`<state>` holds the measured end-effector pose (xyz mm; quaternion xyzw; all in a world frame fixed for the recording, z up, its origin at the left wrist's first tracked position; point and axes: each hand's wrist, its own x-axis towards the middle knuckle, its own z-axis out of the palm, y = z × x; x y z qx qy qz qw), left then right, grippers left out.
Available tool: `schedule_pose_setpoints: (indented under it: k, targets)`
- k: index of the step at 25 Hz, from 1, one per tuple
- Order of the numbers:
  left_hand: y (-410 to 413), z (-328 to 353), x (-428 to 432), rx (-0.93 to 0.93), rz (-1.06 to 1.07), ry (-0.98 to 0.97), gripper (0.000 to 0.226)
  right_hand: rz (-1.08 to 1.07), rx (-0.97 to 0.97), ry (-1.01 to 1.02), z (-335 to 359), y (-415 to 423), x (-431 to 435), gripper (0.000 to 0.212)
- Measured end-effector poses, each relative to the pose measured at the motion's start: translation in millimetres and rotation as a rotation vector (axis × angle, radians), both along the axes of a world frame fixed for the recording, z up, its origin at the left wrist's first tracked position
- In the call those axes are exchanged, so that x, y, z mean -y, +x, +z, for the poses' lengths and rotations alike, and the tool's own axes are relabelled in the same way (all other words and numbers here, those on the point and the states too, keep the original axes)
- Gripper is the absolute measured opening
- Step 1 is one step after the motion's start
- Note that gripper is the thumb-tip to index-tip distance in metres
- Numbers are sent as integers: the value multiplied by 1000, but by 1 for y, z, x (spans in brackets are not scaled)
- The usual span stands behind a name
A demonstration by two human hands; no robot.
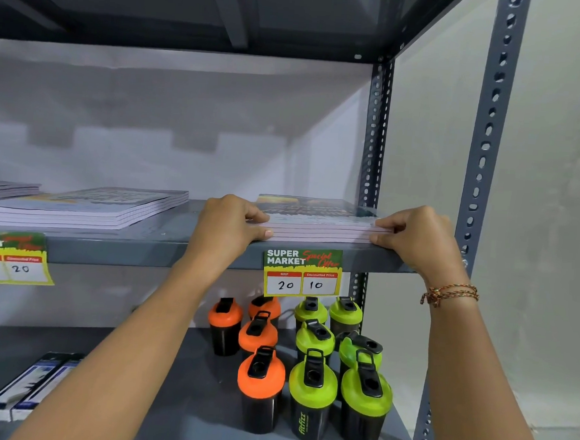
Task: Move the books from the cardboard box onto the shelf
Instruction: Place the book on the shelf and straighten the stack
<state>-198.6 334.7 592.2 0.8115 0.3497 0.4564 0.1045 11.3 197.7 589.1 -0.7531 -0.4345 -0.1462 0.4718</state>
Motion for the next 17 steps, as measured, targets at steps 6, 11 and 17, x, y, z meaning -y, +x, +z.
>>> schedule_pose_setpoints:
  k: [6, 11, 17]
  targets:
    - [-3, -1, -2, -45, -13, 33, 37, 9, 15, -4, 0, -1, 2, 27]
    - [-4, -1, -5, -57, -25, 29, 38, 8, -4, -26, 3, 4, 1, 24]
    - [-2, 0, -5, -137, 1, 97, 42, 20, 113, -73, 7, -5, -6, 38]
